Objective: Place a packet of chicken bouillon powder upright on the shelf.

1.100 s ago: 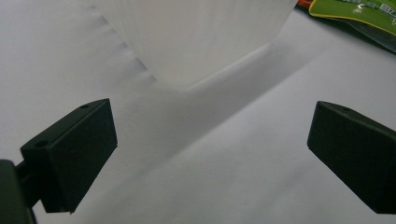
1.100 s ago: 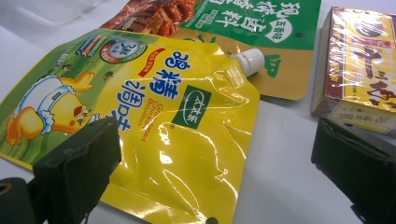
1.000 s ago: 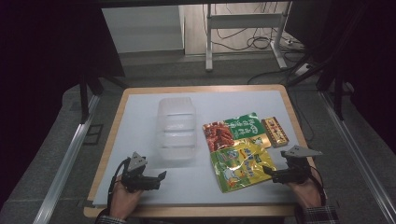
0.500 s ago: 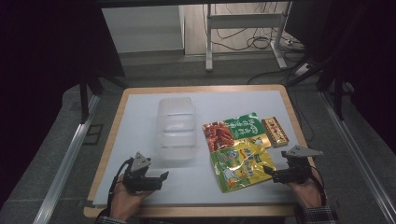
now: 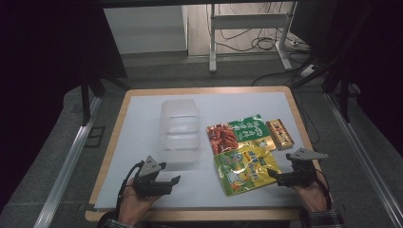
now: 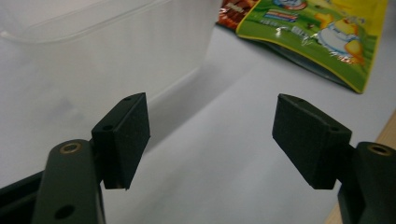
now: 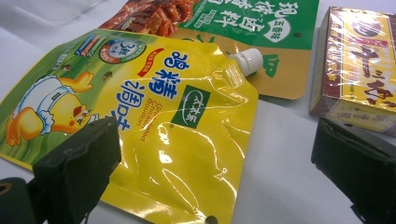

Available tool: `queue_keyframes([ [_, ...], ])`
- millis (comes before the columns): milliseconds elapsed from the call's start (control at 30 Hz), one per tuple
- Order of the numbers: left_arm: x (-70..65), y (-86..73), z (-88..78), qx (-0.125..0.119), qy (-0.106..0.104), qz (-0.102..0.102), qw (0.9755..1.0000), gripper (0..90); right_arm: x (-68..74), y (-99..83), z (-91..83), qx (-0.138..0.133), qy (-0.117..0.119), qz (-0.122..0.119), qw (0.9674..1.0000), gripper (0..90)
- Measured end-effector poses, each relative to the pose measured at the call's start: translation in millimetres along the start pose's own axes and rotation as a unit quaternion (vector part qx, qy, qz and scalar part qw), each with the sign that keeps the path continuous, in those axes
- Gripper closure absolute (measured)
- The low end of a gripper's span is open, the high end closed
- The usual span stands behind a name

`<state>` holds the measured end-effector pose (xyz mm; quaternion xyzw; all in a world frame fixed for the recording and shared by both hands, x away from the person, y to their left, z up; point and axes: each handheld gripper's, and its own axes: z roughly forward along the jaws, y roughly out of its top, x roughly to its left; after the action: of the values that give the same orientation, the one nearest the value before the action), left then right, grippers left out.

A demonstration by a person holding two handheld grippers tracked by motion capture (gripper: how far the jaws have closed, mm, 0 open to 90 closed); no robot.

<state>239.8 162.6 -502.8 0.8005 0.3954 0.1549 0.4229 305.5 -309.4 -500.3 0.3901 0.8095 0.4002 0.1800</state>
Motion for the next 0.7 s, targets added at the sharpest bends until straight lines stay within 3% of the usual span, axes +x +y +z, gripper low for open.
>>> queue_keyframes([
  [267, -11.9, 7.8, 11.7, 0.002, -0.035, 0.014, 0.9993, 39.7, -0.1, 0.1, 0.1, 0.001, -0.001, -0.001, 1.0000, 1.4],
  [467, -21.2, 12.8, 21.7, 0.021, -0.041, 0.054, 0.9975, 47.8, 0.4, 0.3, 0.8, 0.002, -0.001, -0.003, 1.0000, 1.4],
  [633, -25.1, 17.8, 25.8, 0.017, -0.047, 0.058, 0.9971, 52.0, 0.6, 0.4, 1.1, 0.004, 0.000, -0.003, 1.0000, 1.4],
  [700, -26.3, 20.5, 28.1, 0.012, -0.059, 0.052, 0.9969, 54.8, 0.7, 0.5, 1.0, 0.002, -0.001, -0.004, 1.0000, 1.4],
])
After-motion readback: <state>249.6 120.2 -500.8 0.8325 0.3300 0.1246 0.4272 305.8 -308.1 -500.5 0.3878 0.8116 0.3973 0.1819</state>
